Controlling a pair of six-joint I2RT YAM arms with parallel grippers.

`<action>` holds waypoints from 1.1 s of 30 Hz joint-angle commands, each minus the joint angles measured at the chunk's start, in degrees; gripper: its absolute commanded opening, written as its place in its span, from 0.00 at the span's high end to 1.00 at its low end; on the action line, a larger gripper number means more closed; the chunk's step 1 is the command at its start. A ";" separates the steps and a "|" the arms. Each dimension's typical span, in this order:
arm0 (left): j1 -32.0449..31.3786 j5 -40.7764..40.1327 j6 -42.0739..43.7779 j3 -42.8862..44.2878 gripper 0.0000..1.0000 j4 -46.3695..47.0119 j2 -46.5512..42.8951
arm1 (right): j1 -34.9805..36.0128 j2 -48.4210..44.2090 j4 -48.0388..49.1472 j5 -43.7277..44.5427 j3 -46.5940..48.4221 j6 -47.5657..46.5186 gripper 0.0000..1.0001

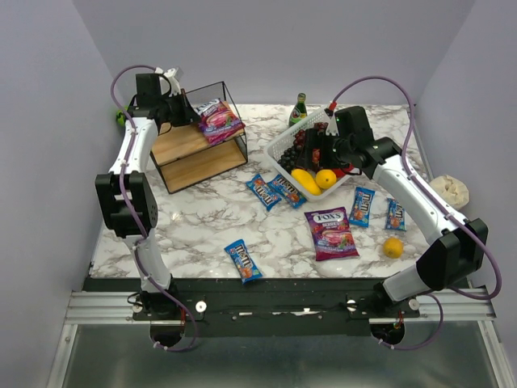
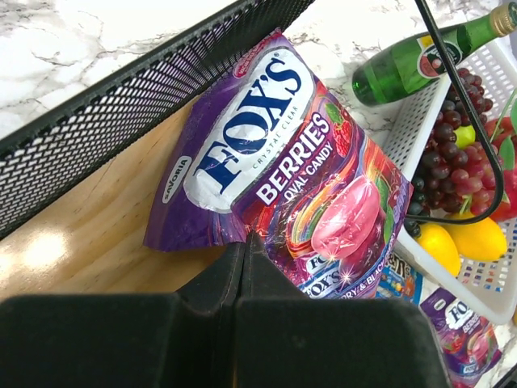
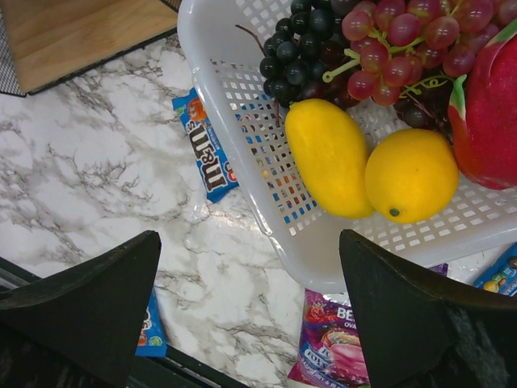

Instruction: Place and organize the candy bags onto the shelf

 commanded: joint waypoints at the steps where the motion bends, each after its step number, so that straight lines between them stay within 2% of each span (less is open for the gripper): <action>1: -0.48 0.80 3.10 4.63 1.00 -4.08 2.62 | -0.41 -1.73 0.91 1.47 -0.55 0.58 0.00; 7: -0.57 0.98 -0.15 5.96 1.00 -2.42 4.82 | -0.32 -1.64 0.73 1.82 -0.81 1.02 0.00; 9: -0.57 0.01 -0.94 5.18 0.96 -1.71 4.12 | -0.32 -1.47 0.12 2.34 -0.72 1.37 0.00; 10: -0.48 -0.43 -0.86 5.00 0.90 -1.54 3.77 | -0.41 -1.38 -0.14 2.43 -0.64 1.46 0.00; 11: -0.48 -1.04 -0.86 4.91 0.72 -1.54 2.98 | -0.32 -1.38 -0.32 2.52 -0.64 1.46 0.00; 13: -0.57 -2.44 -1.03 4.29 0.64 -1.62 2.10 | -0.41 -1.29 -0.94 3.22 -0.55 1.81 0.00; 14: -0.48 -3.15 -1.12 3.94 0.52 -1.54 0.88 | -0.32 -1.29 -1.03 3.40 -0.55 1.98 0.00; 20: -0.57 -6.75 -2.79 -0.71 0.40 1.44 -6.06 | -0.41 -0.94 -2.17 4.45 -0.64 3.13 0.00; 25: -0.57 -8.60 -3.93 -3.70 0.34 2.33 -10.99 | -0.85 -0.50 -4.19 6.74 -1.34 4.27 0.00; 26: -0.48 -8.69 -4.28 -3.97 0.30 2.33 -12.31 | -1.02 -0.59 -4.45 7.00 -1.77 4.70 0.00; 28: -0.48 -8.70 -4.81 -4.93 0.24 2.33 -13.63 | -2.77 -1.64 -4.63 9.90 -4.13 6.02 0.00; 29: -0.57 -8.08 -5.07 -5.55 0.17 3.11 -15.29 | -3.65 -2.17 -4.63 10.17 -5.37 6.46 0.00; 33: -2.67 -7.38 -5.34 -10.55 0.08 4.97 -20.31 | -10.84 -5.42 -3.67 10.52 -12.93 7.87 0.00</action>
